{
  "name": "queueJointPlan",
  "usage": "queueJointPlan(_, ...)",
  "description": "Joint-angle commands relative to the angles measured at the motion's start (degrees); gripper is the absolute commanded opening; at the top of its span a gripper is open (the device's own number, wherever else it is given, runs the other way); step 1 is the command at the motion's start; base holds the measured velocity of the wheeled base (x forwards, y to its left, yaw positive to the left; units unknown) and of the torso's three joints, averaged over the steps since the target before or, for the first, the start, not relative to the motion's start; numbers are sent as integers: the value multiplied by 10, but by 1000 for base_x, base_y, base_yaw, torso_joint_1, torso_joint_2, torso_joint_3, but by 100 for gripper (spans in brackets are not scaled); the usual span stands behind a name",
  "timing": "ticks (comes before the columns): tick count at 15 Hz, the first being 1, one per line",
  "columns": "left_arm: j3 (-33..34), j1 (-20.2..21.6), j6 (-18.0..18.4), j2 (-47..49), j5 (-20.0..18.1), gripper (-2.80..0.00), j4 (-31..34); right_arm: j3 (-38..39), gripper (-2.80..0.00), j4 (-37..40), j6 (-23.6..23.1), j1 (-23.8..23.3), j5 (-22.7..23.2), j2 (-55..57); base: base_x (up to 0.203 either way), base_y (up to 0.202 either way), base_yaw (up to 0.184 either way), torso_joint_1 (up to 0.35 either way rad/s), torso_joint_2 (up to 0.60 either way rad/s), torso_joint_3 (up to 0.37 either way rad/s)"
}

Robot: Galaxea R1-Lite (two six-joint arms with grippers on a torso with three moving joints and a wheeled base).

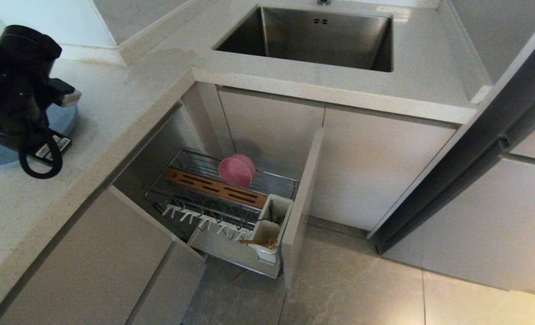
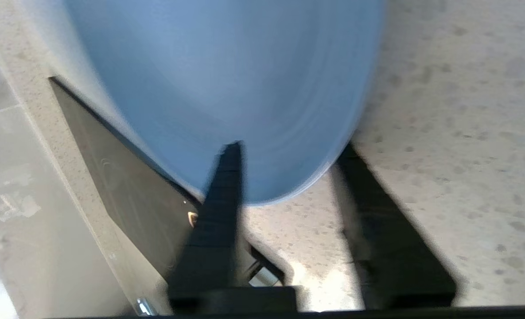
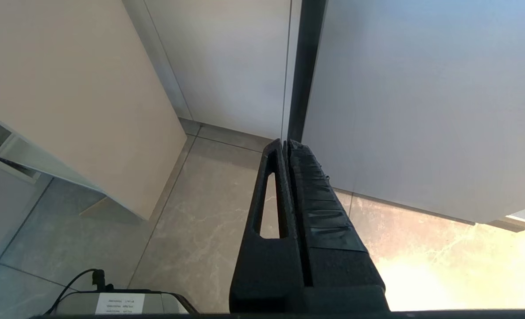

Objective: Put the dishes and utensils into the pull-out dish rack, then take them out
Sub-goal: Take the plate out of the cupboard, then take the bowl out of the cupboard

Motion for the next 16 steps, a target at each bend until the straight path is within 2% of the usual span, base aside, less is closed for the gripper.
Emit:
queueJointPlan(1, 0, 0, 2, -3, 1, 0, 2, 4, -280, 0, 0, 0, 0, 0, 0, 0, 0, 0, 0, 0)
queueJointPlan(8, 1, 0, 1, -41, -2, 0, -10, 4, -280, 0, 0, 0, 0, 0, 0, 0, 0, 0, 0, 0)
queueJointPlan(15, 2, 0, -3, -162, -21, 0, -10, 5, -280, 0, 0, 0, 0, 0, 0, 0, 0, 0, 0, 0)
queueJointPlan(16, 2, 1, -6, -178, -29, -280, -9, 5, -280, 0, 0, 0, 0, 0, 0, 0, 0, 0, 0, 0)
